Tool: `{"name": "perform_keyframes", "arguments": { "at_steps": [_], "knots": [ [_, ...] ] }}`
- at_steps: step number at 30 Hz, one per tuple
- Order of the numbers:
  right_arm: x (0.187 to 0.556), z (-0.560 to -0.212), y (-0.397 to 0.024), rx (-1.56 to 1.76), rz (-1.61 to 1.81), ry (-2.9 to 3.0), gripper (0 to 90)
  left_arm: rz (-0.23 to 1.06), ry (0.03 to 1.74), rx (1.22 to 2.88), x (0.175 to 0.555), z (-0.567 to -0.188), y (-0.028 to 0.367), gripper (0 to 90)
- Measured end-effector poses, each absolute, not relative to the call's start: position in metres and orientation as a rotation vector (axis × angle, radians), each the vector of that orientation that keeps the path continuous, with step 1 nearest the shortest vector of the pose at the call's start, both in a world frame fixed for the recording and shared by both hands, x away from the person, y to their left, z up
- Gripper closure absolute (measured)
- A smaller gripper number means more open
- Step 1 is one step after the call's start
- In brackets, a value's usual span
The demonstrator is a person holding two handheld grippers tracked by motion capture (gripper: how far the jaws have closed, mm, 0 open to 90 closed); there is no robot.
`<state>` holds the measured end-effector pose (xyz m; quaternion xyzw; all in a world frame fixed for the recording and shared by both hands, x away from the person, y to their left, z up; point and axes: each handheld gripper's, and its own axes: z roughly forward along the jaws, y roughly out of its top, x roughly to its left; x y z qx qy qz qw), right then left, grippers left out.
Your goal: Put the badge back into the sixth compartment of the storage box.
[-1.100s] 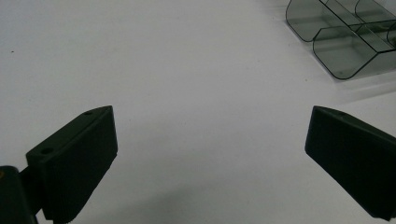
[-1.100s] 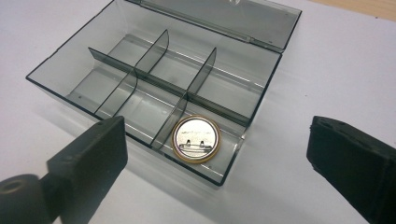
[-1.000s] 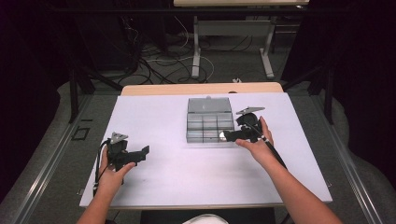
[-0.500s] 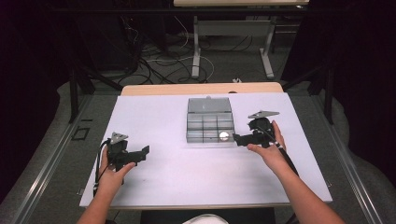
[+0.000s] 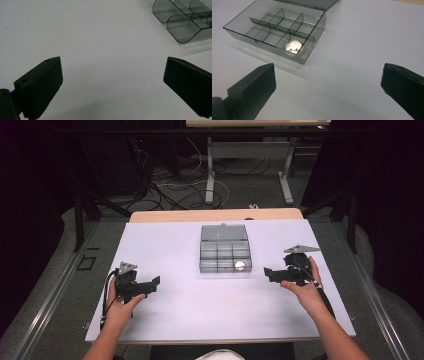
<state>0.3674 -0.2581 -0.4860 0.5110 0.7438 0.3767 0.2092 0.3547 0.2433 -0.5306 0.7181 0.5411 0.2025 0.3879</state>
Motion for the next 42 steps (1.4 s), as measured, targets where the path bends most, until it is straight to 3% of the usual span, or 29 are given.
{"name": "perform_keyframes", "arguments": {
  "at_steps": [42],
  "knots": [
    [0.354,-0.548,-0.324,1.591,0.981,1.899,3.5,0.505,1.379,1.829,0.354,-0.53,0.245,2.7]
  ]
}}
